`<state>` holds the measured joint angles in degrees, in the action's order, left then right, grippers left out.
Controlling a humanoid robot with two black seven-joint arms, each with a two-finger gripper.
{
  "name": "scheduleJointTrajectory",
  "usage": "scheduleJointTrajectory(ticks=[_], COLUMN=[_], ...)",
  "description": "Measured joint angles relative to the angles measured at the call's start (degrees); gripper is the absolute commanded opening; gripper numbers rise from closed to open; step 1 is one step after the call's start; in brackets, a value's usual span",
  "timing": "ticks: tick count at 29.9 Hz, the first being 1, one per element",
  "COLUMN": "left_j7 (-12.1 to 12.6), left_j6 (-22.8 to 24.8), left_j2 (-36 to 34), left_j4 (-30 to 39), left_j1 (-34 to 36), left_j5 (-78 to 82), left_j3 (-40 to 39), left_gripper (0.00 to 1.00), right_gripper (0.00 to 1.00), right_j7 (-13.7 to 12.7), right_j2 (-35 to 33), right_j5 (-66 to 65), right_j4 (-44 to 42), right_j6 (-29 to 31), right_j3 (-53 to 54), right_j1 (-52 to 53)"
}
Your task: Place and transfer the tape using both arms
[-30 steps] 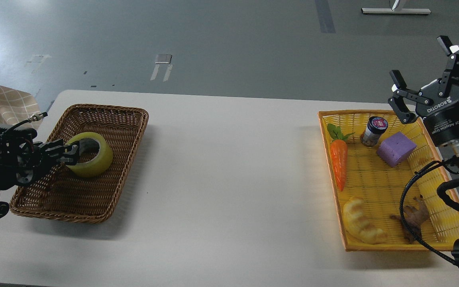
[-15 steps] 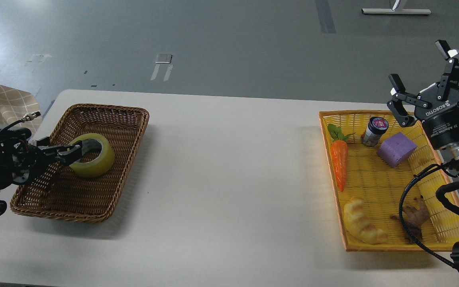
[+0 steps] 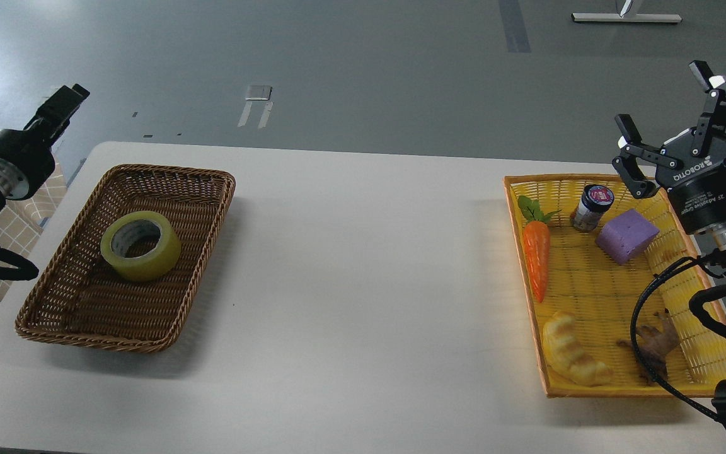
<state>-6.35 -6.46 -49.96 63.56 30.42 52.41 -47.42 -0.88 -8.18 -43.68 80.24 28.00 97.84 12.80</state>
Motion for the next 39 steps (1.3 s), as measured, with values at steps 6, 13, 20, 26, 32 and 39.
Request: scheduleJointTrajectory(ticks=[6,13,20,26,32,39], left_j7=[-1.89,-2.05,-2.57,-2.14,-2.04,-1.06], left_j6=[2.63,13.33,25.57,31.97,32.29,31.71], left_j2=[5.19,13.55,21.59,28.25,32.57,36.95], left_j4=[7.94,16.92,20.45,20.72,21.06,21.45], left_j1=[-0.39,-1.69,-6.46,-8.17,-9.82,-11.16], left_j5=[-5.67,-14.55,-17.78,-21.98,-22.27,-22.27], left_j3=[-9.41,-16.72,-28.01,-32.51,-32.84,-32.54], left_gripper=[0.98,0.98,0.98,0.98,0.98,0.98], right_gripper=[1.00,1.00,1.00,1.00,1.00,1.00], right_j7=[0.00,-0.49,-2.01,-2.02,-1.64,-1.62], right_j2=[-0.46,-0.52,-0.07,0.83,5.68,8.14], right_j5=[-0.39,-0.66,-0.55,-0.51,-0.44,-0.67], right_j4=[-0.03,0.23,0.54,0.58,1.41,1.75], right_j6=[0.00,0.00,0.00,-0.22,-0.75,-2.01], right_j3=[0.00,-0.09,-1.62,-7.32,-9.33,-12.51], right_j1=[2.03,5.63,11.55,15.39,16.33,18.75])
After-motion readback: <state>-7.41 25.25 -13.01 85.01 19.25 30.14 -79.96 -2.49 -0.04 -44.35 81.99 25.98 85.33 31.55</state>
